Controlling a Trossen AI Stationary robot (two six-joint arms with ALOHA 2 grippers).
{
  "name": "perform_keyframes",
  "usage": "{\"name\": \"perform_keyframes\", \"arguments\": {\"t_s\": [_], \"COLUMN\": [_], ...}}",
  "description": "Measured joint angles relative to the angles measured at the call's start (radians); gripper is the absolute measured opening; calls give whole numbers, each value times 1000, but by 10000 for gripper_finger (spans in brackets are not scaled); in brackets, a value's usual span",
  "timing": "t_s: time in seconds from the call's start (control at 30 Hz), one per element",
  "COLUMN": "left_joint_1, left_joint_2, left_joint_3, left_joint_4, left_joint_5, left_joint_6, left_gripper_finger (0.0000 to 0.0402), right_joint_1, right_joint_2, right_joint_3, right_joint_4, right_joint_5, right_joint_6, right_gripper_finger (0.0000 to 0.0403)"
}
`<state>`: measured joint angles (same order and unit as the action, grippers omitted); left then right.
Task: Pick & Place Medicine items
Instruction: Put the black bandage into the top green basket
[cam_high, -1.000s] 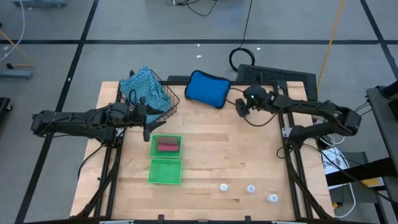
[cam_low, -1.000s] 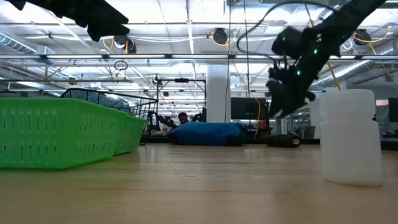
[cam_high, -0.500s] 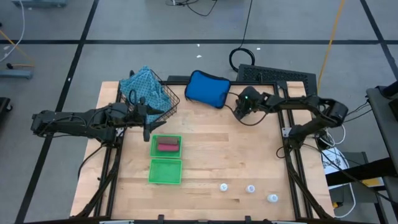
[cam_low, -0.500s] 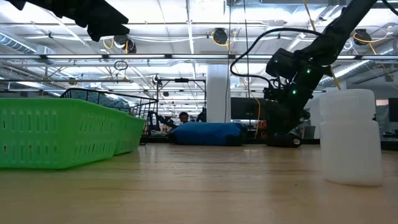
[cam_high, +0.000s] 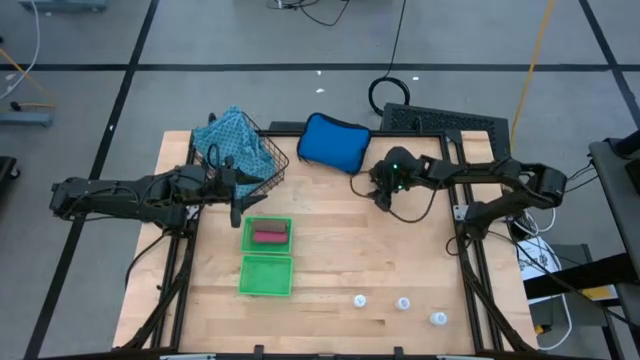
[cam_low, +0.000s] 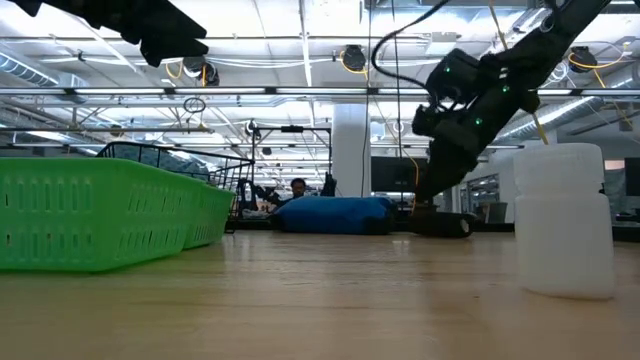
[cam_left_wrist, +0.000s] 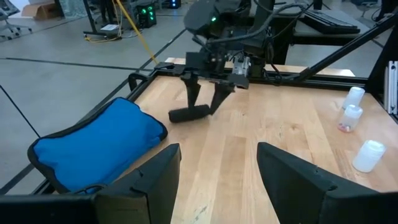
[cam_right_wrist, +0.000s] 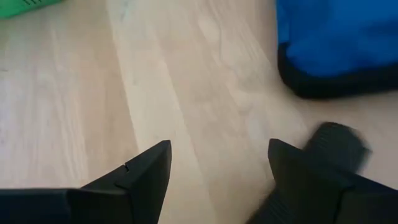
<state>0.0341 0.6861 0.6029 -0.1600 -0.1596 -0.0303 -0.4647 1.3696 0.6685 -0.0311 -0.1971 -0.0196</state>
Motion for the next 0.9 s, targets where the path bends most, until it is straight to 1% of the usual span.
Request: {"name": "perform_keyframes", "arguments": {"t_s": [0.3, 0.37, 0.47, 0.6, 0.83, 0.9], "left_joint_1": [0, 0, 0, 0, 0, 0], "left_joint_2": [0, 0, 0, 0, 0, 0], "left_joint_3": [0, 0, 0, 0, 0, 0], "left_joint_4": [0, 0, 0, 0, 0, 0], "left_joint_5": [0, 0, 0, 0, 0, 0], "left_joint_6": [0, 0, 0, 0, 0, 0], "left_gripper_finger": [223, 223, 223, 223, 223, 223], "right_joint_1": [96, 101, 100, 100, 100, 100], "right_joint_2": [-68, -69, -60, -43, -41, -41], "right_joint_3": [1, 1, 2, -9, -80, -111], "right_joint_4": [-11, -11, -15, -41, -32, -3], "right_joint_5": [271, 302, 311, 406, 405, 387], "right_joint_6": [26, 53, 86, 62, 129, 148], "right_gripper_finger": [256, 256, 256, 256, 256, 256]}}
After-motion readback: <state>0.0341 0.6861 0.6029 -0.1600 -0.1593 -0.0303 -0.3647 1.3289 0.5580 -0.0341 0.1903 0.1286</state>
